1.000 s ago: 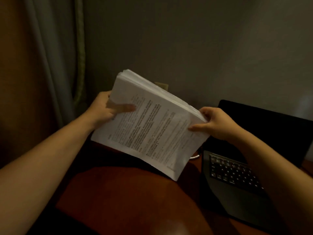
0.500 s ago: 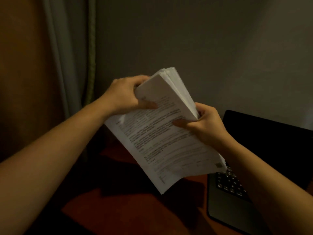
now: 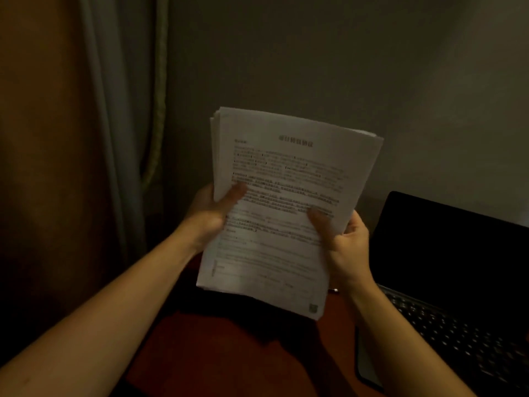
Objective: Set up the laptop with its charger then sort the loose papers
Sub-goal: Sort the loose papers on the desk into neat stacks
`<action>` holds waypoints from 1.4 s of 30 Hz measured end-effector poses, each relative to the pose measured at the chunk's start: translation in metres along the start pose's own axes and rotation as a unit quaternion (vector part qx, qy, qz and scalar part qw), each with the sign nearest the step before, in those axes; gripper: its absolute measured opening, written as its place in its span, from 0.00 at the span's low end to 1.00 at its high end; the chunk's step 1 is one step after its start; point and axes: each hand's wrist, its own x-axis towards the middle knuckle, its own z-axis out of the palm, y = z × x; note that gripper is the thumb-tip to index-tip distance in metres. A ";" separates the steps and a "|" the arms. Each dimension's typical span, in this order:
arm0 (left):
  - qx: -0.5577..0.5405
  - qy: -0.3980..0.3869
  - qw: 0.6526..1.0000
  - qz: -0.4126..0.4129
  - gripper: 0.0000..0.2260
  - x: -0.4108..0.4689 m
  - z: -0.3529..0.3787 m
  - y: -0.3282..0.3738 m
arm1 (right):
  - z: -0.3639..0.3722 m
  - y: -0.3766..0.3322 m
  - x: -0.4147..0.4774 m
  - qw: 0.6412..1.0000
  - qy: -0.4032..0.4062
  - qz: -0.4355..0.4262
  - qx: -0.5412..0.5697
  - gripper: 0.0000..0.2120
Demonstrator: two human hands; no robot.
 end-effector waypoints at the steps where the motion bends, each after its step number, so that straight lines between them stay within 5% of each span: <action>1: 0.036 0.001 0.999 0.010 0.09 -0.001 -0.001 -0.005 | 0.001 0.008 -0.004 1.000 -0.005 0.000 -0.008 0.13; 10: 0.090 0.087 0.990 0.063 0.10 -0.018 0.003 -0.040 | 0.019 0.045 -0.026 0.995 0.093 0.005 -0.044 0.18; 18: 0.104 0.121 0.971 0.177 0.11 -0.024 -0.001 -0.079 | 0.012 0.042 -0.039 0.996 0.064 0.007 -0.066 0.18; 26: 0.261 0.109 0.959 0.019 0.27 0.003 -0.019 -0.037 | 0.021 0.028 -0.010 0.981 0.045 0.021 -0.186 0.08; 30: 0.345 0.043 0.921 -0.175 0.23 0.013 -0.037 -0.026 | 0.024 0.067 -0.006 0.963 0.022 0.180 -0.198 0.09; 32: 0.387 0.007 0.887 -0.251 0.22 0.010 -0.049 -0.044 | 0.025 0.093 -0.018 0.933 -0.007 0.259 -0.250 0.19; 37: 0.335 -0.072 0.898 -0.276 0.36 0.014 -0.091 -0.061 | 0.024 0.099 -0.040 0.928 -0.078 0.253 -0.263 0.40; 42: 0.349 -0.138 0.889 -0.262 0.30 0.020 -0.107 -0.062 | 0.023 0.103 -0.039 0.911 -0.122 0.239 -0.313 0.33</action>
